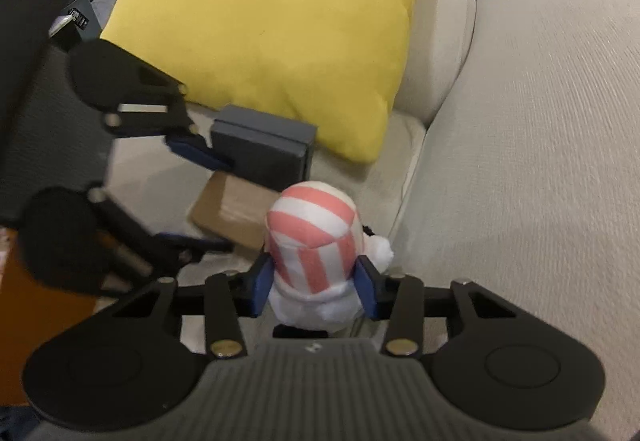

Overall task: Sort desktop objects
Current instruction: 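Grasp the brown cardboard box with the left tool while the right tool grasps the striped-hat plush, then carry the cardboard box and striped-hat plush over the orange box with both tools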

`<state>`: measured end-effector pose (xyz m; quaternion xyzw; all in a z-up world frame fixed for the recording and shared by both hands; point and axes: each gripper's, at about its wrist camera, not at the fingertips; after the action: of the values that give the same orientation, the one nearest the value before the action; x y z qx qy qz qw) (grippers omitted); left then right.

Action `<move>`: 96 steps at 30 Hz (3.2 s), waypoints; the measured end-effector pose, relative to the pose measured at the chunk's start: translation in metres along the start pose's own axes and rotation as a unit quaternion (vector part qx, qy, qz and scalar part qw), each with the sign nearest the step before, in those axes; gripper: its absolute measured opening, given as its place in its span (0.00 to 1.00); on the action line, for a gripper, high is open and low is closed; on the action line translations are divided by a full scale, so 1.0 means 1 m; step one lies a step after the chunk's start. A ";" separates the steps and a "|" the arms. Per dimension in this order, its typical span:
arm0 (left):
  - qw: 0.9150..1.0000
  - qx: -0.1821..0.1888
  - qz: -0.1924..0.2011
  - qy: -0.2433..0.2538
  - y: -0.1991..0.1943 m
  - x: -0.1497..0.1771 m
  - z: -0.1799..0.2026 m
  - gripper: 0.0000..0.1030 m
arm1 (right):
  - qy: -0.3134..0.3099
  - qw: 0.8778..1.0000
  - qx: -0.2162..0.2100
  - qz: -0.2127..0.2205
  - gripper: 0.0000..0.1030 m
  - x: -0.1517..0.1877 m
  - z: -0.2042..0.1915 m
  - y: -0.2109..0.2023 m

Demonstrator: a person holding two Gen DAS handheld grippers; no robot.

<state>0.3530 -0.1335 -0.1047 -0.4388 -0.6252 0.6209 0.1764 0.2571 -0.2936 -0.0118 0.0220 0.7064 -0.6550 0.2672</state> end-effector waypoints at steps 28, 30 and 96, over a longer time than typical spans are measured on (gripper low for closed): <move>0.994 0.024 0.002 -0.104 -0.001 0.009 -0.010 0.55 | 0.049 0.999 0.019 0.007 0.55 0.006 0.005 0.003; 0.992 0.027 0.010 -0.121 -0.005 0.004 -0.009 0.54 | 0.053 0.998 0.018 0.010 0.55 0.006 0.006 0.001; 0.916 -0.031 0.089 -0.390 -0.261 0.317 0.029 0.51 | -0.062 0.992 -0.037 -0.100 0.55 -0.060 -0.254 -0.024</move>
<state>0.0692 0.1323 0.0308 -0.2210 -0.6221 0.7358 -0.1509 0.2104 -0.0401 0.0342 -0.0998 0.7110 -0.6517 0.2446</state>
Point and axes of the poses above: each gripper's, at about its wrist camera, not at the fingertips, and y roughly the way its jaws point, z to its right, x to its underside, and after that the axes turned 2 degrees about -z, right-handed
